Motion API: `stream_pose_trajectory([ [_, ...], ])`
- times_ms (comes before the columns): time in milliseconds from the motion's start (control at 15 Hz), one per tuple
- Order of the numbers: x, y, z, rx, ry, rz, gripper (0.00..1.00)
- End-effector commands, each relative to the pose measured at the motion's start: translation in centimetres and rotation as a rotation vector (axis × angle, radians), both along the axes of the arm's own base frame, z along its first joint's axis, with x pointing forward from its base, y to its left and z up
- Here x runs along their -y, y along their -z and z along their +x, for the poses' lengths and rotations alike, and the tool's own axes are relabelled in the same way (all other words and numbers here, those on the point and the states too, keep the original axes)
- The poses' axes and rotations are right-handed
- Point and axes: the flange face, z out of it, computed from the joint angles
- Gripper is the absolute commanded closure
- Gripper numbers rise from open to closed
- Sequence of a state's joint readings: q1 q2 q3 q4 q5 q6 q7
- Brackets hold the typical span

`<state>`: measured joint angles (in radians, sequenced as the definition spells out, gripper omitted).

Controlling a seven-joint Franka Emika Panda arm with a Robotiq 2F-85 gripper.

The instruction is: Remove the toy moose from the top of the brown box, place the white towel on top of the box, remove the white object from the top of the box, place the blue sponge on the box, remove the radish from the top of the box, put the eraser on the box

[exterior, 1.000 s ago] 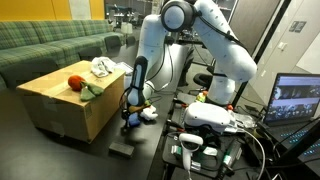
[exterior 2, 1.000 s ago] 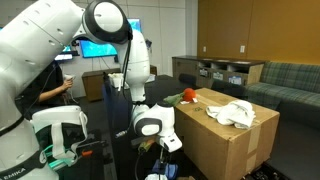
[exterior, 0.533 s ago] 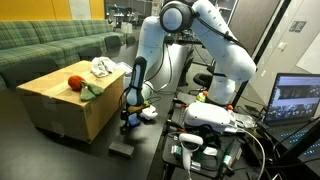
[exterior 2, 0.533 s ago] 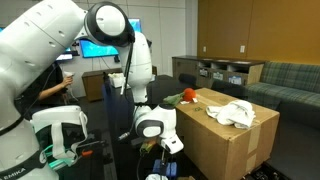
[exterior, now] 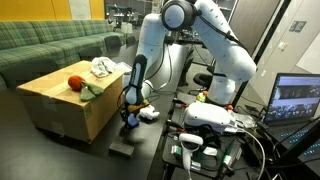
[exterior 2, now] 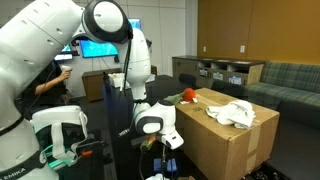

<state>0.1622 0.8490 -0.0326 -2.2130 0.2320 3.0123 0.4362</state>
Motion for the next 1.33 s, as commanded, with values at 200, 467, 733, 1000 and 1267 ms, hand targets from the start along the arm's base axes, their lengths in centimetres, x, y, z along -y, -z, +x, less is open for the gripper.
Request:
stream_pose_trajectory([
  [200,-1.8,-3.0,-2.8,-0.060,-0.135,0.008,0.66],
  [467,-1.5,-6.8,-5.3,-0.105,-0.223,0.017,0.70],
  [733,-0.7,-12.8,-6.4,-0.082,-0.275,0.002,0.70],
  [1000,-0.1,-19.5,-5.1,-0.018,-0.313,-0.049,0.70],
  [1267,0.0,-26.7,-2.4,0.037,-0.333,-0.111,0.70],
])
